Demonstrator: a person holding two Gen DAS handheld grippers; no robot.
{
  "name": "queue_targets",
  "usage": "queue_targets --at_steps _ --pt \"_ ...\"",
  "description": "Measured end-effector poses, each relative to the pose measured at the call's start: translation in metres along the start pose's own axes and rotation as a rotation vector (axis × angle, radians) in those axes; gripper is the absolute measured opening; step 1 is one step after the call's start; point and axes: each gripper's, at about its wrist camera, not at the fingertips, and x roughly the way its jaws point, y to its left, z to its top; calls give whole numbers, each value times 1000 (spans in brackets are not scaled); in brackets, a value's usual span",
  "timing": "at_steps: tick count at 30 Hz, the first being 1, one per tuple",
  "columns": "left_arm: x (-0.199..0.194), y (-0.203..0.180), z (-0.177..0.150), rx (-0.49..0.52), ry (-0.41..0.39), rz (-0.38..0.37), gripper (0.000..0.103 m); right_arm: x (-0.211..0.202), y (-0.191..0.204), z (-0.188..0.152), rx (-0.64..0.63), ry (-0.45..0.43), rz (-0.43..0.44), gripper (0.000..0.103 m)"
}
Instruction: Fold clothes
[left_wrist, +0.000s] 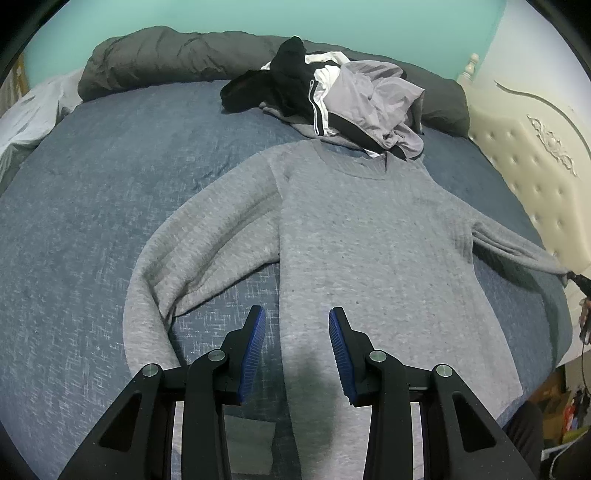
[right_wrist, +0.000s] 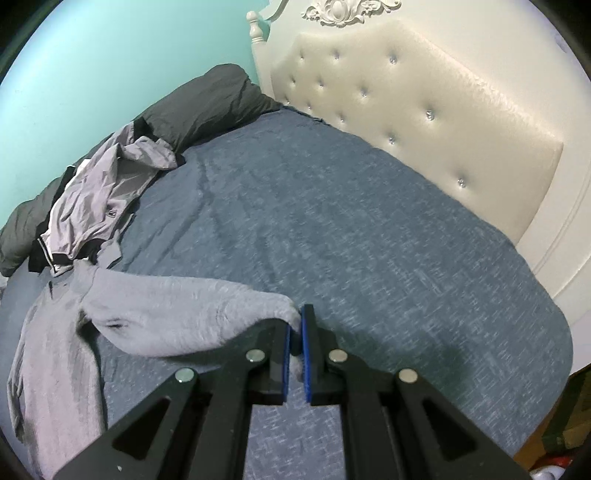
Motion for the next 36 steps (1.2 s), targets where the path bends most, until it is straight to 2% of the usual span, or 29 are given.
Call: queue_targets --at_steps 5,11,13,18,22,25,27,31,36 --pt "1 3 -1 -4 5 5 39 37 1 -21 -2 121 24 5" --pt "0 7 -2 -1 9 13 39 69 -15 -75 -24 231 0 5" --pt "0 7 -2 0 11 14 39 73 -21 -90 -19 259 22 6" --pt "3 6 -1 6 18 17 39 61 -42 -104 26 237 80 10" --pt "5 2 -2 12 21 12 39 42 -72 -99 176 146 134 36" --pt "7 -2 -1 13 23 9 39 34 -92 -92 307 80 165 39" --pt "8 -5 0 15 22 6 39 35 -98 -87 374 70 176 39" --pt "8 -12 2 25 23 8 39 50 -87 -78 403 107 155 39" --pt "8 -15 4 22 23 8 39 80 -61 -86 381 233 144 39"
